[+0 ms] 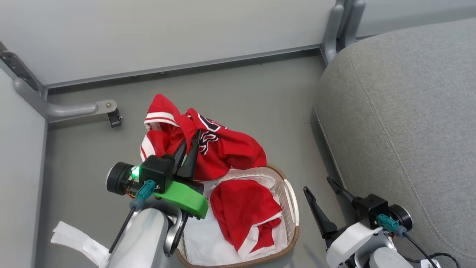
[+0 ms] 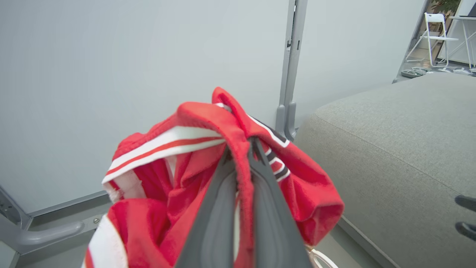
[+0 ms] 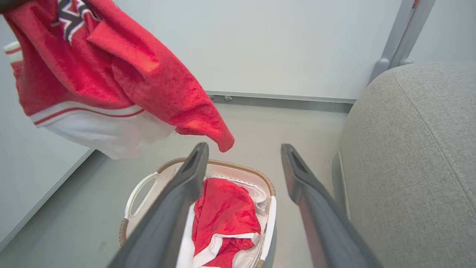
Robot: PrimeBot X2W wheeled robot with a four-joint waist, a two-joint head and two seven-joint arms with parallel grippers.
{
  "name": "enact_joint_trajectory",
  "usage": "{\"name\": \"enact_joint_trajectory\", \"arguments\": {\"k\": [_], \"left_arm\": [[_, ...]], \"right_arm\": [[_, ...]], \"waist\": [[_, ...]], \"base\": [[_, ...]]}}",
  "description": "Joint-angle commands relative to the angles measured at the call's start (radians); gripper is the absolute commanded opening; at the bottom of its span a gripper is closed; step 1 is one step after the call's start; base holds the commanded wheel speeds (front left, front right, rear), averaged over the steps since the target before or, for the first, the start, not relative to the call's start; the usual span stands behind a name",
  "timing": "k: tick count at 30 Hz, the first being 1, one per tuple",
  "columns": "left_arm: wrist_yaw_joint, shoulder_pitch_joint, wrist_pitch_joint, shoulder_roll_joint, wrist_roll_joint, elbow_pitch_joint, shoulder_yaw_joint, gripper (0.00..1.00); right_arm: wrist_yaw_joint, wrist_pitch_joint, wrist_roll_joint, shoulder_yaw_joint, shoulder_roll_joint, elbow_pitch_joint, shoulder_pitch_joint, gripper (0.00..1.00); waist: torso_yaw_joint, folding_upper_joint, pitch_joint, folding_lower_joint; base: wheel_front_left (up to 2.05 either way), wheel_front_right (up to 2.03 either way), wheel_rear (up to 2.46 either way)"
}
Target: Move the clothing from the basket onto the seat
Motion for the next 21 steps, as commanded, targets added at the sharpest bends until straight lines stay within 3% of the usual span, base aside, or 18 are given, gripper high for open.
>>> {"name": "enact_joint_trajectory", "arguments": {"k": [1,10,21], "left_arm": [[-0.004,-0.016,-0.001,0.0,-0.001,-0.023,-0.001,0.0],[-0.005,-0.019,-0.001,0.001,-0.035,-0.112,-0.061,0.0],[-0.005,0.01,-0.001,0.0,-0.049,-0.109,-0.122,0.0]], "right_arm": [[0.0,-0.004,-0.005,0.003,0.001,0.003,0.017,1.0],[0.0,-0.004,-0.012,0.048,-0.017,-0.041,0.002,1.0],[0.0,-0.003,-0.031,0.242,-0.094,-0.214,-0.164,1.0]], "waist": [[0.034,0.0,-0.048,0.0001],[0.05,0.0,-0.083,0.0001],[0.065,0.0,-0.107,0.0001]], "base": [[0.0,0.0,0.0],[0.0,0.0,0.0],[0.0,0.0,0.0]]}}
